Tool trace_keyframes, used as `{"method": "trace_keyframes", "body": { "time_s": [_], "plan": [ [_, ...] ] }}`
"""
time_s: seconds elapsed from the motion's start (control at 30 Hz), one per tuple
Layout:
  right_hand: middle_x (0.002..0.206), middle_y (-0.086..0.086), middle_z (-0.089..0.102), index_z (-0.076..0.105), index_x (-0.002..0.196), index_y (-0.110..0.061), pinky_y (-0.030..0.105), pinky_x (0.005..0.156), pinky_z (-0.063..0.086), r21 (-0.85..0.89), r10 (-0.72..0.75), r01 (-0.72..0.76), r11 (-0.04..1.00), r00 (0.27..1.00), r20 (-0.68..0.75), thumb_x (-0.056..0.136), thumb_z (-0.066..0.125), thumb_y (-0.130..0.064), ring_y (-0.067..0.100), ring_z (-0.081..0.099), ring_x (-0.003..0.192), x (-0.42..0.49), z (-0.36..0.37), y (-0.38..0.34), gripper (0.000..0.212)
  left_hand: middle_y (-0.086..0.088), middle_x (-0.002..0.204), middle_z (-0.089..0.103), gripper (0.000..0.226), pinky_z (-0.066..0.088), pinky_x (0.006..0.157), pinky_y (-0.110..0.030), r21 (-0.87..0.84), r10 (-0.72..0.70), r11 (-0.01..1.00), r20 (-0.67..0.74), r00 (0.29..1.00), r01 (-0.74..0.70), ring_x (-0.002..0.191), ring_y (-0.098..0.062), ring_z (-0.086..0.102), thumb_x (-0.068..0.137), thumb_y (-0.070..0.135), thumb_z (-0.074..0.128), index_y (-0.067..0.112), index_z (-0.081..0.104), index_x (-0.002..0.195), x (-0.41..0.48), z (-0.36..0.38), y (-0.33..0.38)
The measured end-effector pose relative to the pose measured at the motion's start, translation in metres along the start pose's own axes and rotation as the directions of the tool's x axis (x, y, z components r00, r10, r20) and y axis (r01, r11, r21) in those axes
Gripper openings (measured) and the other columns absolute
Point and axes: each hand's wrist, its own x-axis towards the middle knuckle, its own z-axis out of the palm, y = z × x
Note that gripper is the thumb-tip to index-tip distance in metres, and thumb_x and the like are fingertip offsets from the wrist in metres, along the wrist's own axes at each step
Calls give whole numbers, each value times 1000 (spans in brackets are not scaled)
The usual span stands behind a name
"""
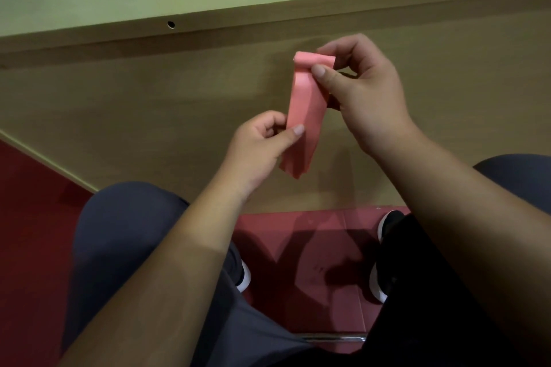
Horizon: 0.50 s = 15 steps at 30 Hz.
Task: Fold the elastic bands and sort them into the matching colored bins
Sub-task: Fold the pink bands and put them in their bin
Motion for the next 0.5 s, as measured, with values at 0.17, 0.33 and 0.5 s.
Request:
{"method": "trace_keyframes", "body": {
  "time_s": [0.17, 0.33, 0.5],
  "plan": [
    [101, 1, 69, 72, 111, -11, 46, 75, 63, -13, -29, 29, 999, 1000, 6, 95, 77, -11, 24, 71, 93, 1, -2, 1, 17, 11, 71, 68, 11, 49, 60, -16, -49, -42, 998, 79, 996, 46, 59, 2, 60, 103, 10, 66, 3, 70, 110, -6, 3, 5],
    [98, -9, 71, 74, 106, -17, 45, 79, 63, -38, -57, 57, 998, 998, 3, 91, 80, -11, 19, 70, 96, 2, -2, 2, 17, 16, 65, 66, 9, 46, 57, -11, -41, -15, 999, 147, 989, 21, 56, 5, 60, 104, 3, 62, 5, 65, 113, -10, 4, 11],
    [101, -8, 74, 74, 104, -20, 44, 83, 64, -38, -76, 77, 996, 997, 19, 91, 80, -11, 18, 71, 98, 1, -2, 3, 17, 9, 88, 75, 18, 52, 65, -18, -53, 2, 999, 152, 988, 6, 76, -3, 69, 105, 11, 63, 11, 64, 123, -13, 5, 16]
  ]
}}
